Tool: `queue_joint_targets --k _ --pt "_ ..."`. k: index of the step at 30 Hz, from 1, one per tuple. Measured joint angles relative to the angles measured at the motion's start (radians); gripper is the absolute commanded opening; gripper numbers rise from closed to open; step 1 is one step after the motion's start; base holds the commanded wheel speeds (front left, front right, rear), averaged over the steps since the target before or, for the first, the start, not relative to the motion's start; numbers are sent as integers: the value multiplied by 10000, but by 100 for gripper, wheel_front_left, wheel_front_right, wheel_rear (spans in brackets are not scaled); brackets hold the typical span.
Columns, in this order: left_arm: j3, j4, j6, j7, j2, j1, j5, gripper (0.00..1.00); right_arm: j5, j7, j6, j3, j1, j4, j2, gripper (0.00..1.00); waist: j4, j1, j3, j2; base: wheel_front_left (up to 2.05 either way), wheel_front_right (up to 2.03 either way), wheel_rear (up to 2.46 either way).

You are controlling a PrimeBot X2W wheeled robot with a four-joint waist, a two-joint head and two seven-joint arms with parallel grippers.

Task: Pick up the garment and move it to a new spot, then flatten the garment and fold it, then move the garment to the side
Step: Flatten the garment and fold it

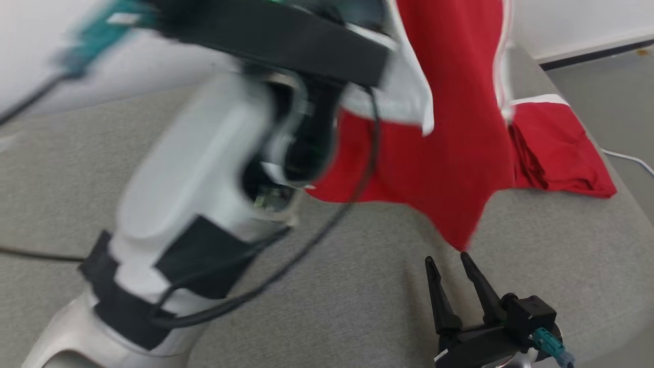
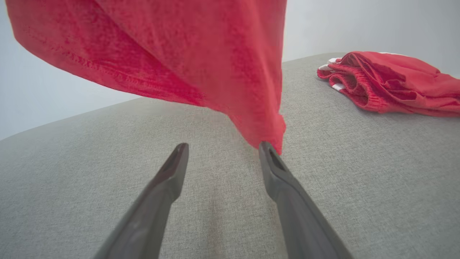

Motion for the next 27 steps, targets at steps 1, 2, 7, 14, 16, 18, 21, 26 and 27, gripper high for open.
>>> queue_joint_targets --k 1,2,7,14,16,18,21,26,27 --pt "360 -213 42 -8 15 200 -42 0 0 0 0 -56 1 -29 2 100 63 -1 14 -1 0 0 0" --pt "621 -341 107 -12 27 558 38 0 -2 0 0 -56 0 -46 8 100 135 -1 26 -1 0 0 0" --pt "1517 130 295 -6 19 3136 1269 0 -130 0 2 -224 66 -92 2 100 632 1 86 1 0 0 0" --pt "3156 1053 -12 -6 399 6519 2046 0 -372 0 0 -318 96 -194 2 100 1337 0 155 0 0 0 0" --pt "3662 1304 -180 -6 453 7242 2301 0 -458 0 0 -305 83 -196 8 100 1557 0 180 0 0 0 0" --pt "4107 1549 -320 -6 431 7801 2516 0 -510 0 0 -320 88 -180 6 100 1759 0 199 0 0 0 0" --pt "4704 1958 -516 -6 349 8379 2769 0 -543 0 0 -307 90 -173 4 100 2004 0 205 0 0 0 0" --pt "5344 2514 -516 -6 238 8775 3290 100 -558 0 0 -245 89 -153 6 100 2132 0 131 0 0 0 0" --pt "5415 2591 -504 -6 244 8805 3430 100 -560 0 0 -238 89 -142 6 100 2119 0 115 0 0 0 0"
